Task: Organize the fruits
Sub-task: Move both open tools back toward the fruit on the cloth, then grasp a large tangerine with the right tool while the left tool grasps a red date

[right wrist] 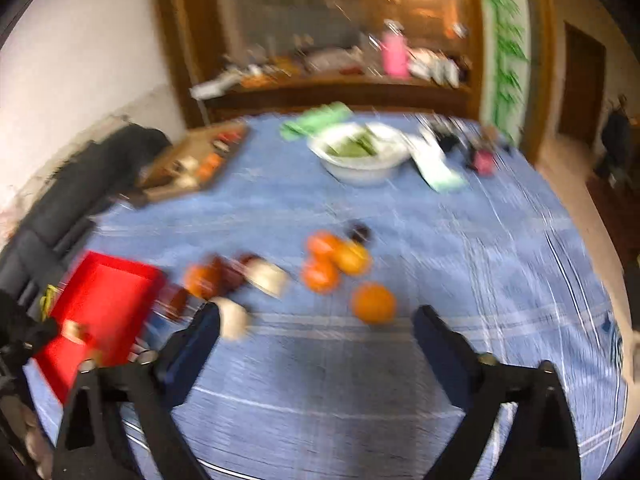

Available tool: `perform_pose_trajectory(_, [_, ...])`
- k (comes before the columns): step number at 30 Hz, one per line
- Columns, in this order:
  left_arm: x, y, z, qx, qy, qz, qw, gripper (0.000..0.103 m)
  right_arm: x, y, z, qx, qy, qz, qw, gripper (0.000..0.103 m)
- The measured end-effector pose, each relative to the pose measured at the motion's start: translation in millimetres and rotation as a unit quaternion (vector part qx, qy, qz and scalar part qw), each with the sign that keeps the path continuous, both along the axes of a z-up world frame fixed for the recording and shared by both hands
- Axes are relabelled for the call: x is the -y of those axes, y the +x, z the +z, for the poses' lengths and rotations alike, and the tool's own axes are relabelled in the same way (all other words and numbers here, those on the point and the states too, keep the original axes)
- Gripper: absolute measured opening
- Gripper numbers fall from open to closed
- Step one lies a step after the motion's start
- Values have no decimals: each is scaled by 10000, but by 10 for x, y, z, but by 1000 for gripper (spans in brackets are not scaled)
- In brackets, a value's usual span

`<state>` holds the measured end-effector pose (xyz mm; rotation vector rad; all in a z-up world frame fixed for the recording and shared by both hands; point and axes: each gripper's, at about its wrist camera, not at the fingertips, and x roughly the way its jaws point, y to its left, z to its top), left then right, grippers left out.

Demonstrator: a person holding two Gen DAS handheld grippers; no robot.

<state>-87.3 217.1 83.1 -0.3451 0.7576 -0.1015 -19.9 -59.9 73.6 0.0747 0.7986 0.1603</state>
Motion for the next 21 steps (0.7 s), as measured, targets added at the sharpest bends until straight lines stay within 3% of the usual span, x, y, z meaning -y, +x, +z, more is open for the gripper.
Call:
perform_pose_trajectory(3, [329,143,-114,-152,199,-375,9990,83,256,107,-287,-381,-2,-162,9991,69])
perform_pose_trajectory(5, [491,211,-171,-216,258,-556,9979,80,372,143,-375,-480,77,-207,9986,68])
perform_pose_trajectory(7, [639,322,-217,-309,291,-775,9961,62,423,198,-414,-487,147,-219,9985,68])
perform_pose_trajectory(8, [680,374,-224,-336,300,-821,9956,59,436,230,-422,-471,174,-204,9985,68])
perform_pose_trajectory(15, [878,878,-198,-180,761,-763,9940,56,394,398,-485,-414,220,-133,9988,68])
perform_pose_trajectory(21, [1027,1282,-444,-476,988,-947,9894,34,378,559,-599,-503,205,-139,9984,68])
